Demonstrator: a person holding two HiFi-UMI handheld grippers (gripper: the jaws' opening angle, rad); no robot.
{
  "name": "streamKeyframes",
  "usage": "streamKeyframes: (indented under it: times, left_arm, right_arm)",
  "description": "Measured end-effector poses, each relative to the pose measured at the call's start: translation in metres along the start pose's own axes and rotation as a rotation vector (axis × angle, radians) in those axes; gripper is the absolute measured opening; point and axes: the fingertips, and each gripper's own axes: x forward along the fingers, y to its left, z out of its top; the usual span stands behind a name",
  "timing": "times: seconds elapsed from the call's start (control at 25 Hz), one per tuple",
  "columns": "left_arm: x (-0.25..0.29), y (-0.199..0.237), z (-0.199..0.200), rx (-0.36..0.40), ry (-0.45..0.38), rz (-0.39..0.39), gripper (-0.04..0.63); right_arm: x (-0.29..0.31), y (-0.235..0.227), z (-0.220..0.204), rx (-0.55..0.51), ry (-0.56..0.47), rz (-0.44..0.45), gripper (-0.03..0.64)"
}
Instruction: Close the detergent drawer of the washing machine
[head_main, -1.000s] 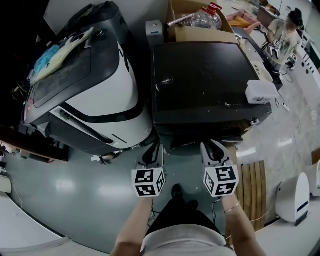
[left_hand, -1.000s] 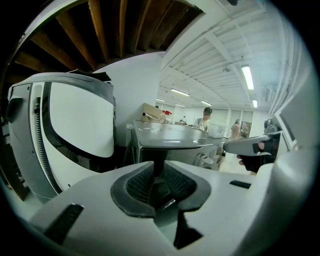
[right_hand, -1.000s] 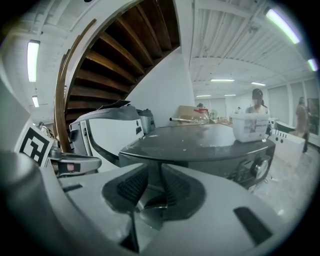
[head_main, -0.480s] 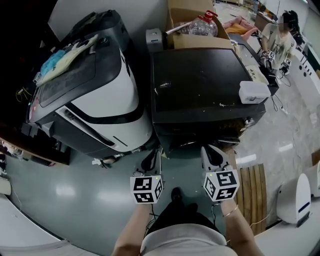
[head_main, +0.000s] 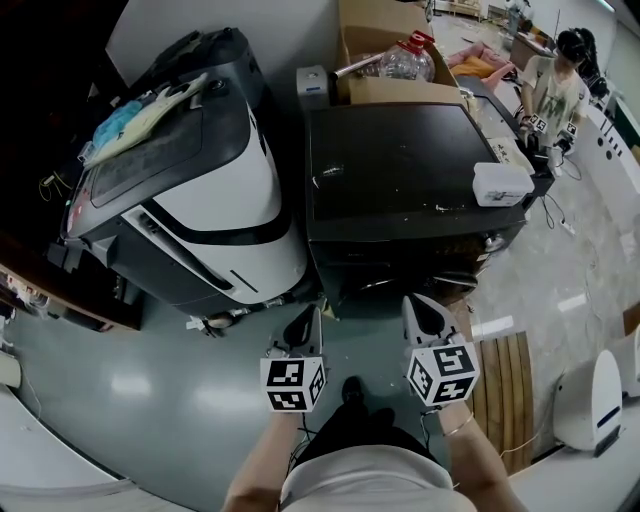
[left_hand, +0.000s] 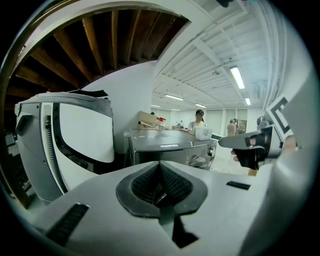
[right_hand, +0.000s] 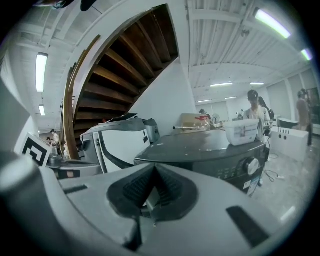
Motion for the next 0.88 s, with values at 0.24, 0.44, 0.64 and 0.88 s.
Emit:
streamKeyframes:
  times: [0.24, 0.44, 0.64, 0.88]
  left_arm:
    - [-0.013, -0.001, 0.001, -0.001, -0.014, -0.001, -0.005]
    - [-0.019, -0.002, 0.002, 0.0, -0.024, -0.009, -0.005]
    - [-0.022, -0.002, 0.007, 0.003, -0.034, -0.01, -0.005]
    - [-0.024, 0.001, 0.008, -0.001, -0.041, -0.006, -0.005]
  right_arm:
    - [-0.011, 0.005, 0.001, -0.018, -0.005, -0.004, 0.002]
    - [-0.015, 0.009, 0.001, -0.035, -0.009, -0.007, 0.002]
    - [-0.02, 0.007, 0.003, -0.039, -0.013, -0.029, 0.002]
    - [-0.022, 0.005, 0.003, -0.04, -0.014, -0.044, 0.002]
